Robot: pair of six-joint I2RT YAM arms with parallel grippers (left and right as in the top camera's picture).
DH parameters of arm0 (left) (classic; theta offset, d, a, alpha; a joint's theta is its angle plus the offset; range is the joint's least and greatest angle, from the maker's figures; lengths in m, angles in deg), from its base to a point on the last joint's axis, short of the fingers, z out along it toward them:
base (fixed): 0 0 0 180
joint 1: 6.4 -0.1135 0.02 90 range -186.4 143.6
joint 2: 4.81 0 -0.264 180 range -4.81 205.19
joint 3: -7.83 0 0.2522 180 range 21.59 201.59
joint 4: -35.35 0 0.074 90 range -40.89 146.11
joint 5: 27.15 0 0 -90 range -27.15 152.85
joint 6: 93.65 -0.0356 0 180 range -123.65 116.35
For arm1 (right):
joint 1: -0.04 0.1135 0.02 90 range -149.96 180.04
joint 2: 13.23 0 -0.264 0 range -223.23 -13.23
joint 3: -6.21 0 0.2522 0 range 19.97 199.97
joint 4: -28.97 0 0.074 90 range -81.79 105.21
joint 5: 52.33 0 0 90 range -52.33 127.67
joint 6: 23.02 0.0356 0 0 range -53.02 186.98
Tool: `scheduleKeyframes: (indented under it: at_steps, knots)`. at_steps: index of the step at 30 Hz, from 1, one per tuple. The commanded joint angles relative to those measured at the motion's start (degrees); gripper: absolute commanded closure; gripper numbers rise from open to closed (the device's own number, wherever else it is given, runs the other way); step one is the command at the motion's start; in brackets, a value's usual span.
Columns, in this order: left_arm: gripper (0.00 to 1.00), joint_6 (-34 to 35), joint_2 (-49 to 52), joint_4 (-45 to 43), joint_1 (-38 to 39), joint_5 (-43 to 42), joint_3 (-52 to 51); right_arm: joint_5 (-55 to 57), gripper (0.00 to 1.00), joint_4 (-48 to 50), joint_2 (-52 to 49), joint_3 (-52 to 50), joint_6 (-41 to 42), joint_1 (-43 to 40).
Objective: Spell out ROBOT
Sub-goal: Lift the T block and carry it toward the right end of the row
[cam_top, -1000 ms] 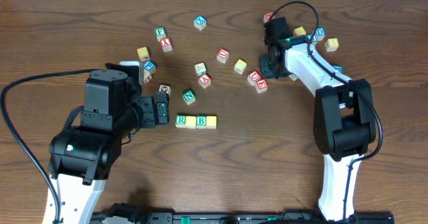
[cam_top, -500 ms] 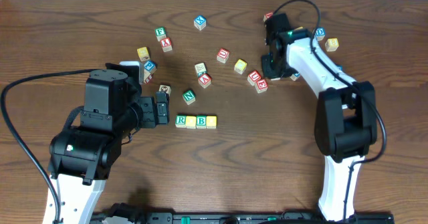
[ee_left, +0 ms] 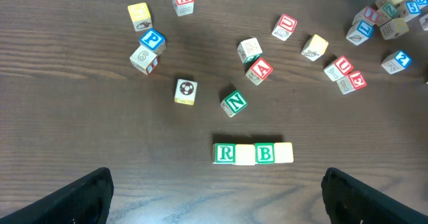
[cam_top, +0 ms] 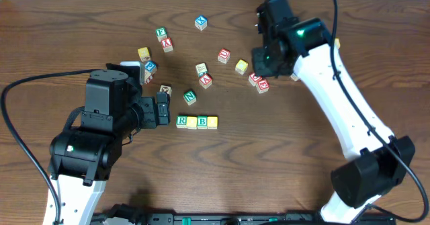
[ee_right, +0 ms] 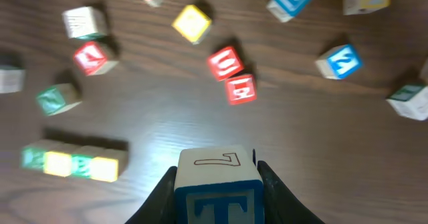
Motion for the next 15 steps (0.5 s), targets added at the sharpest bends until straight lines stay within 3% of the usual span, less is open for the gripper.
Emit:
scheduleKeyframes:
  at_steps: [1,11,15]
  knots:
    - [0.02,-0.52,-0.09,0.00,-0.20,-0.33,1.05,2.69,0.99,0.59,1.57,-3.30,5.77,4.48]
    - [0.02,-0.52,-0.09,0.00,-0.20,-0.35,1.05,6.86,0.99,16.20,4.22,-23.47,15.65,16.11]
    - [0.02,-0.52,-0.09,0.00,-0.20,-0.33,1.05,10.38,0.99,21.86,4.20,-30.91,23.15,19.96]
